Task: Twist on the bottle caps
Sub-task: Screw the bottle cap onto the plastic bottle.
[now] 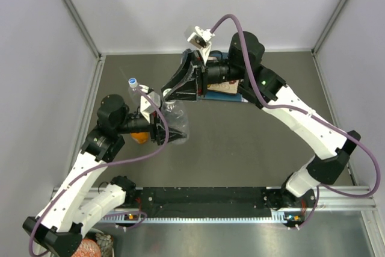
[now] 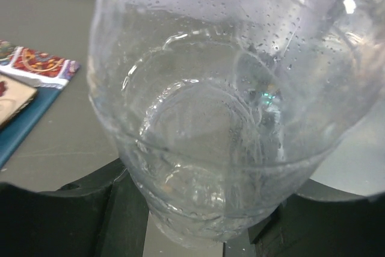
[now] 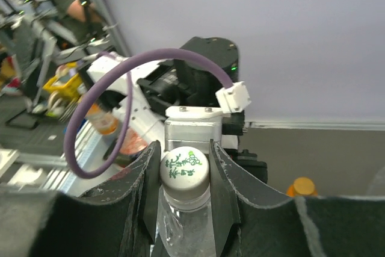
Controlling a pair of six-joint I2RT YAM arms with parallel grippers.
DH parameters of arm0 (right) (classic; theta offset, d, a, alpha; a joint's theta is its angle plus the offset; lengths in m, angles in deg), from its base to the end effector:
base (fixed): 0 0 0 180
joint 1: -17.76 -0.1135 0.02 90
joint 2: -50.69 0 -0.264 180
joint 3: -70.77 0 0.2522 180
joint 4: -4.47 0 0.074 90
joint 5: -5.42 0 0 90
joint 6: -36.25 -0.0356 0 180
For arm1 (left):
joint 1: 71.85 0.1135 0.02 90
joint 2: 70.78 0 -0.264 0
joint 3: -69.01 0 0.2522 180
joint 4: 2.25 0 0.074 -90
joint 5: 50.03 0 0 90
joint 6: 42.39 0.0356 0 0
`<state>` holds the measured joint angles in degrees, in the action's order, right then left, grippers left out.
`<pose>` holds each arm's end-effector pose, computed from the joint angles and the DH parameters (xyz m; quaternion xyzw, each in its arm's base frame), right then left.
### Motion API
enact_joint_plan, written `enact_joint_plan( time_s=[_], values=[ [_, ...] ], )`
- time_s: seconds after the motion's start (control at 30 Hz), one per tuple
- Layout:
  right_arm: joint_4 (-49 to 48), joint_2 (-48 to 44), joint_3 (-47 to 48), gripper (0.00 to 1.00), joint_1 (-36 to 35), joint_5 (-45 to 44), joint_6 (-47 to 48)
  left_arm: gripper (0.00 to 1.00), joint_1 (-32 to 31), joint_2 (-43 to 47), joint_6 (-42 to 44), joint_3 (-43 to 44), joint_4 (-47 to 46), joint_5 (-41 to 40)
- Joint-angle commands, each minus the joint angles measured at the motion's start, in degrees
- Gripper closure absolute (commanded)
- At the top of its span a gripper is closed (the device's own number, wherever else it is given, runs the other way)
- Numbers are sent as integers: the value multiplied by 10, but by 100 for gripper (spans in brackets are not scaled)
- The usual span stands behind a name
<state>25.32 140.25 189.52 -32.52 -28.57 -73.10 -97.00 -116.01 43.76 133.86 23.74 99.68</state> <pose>0.1889 0.2735 0.5141 -0.4963 0.4616 0.6335 0.3732 0.1345 -0.0971 0.3754 0.4456 0.5739 -0.5040 0.4669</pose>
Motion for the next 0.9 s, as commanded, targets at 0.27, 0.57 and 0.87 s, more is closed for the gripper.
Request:
enact_joint_plan(
  time_s=[0.27,0.57,0.87],
  values=[
    [71,-52,-95,100,-97,-385,71,98,4,24,34,42,-10,-308],
    [104,15,-42,100,-199,-773,69,99,4,32,34,38,4,-404],
    [129,77,80,66,-245,-932,78,99,4,36,33,23,3,-413]
  ],
)
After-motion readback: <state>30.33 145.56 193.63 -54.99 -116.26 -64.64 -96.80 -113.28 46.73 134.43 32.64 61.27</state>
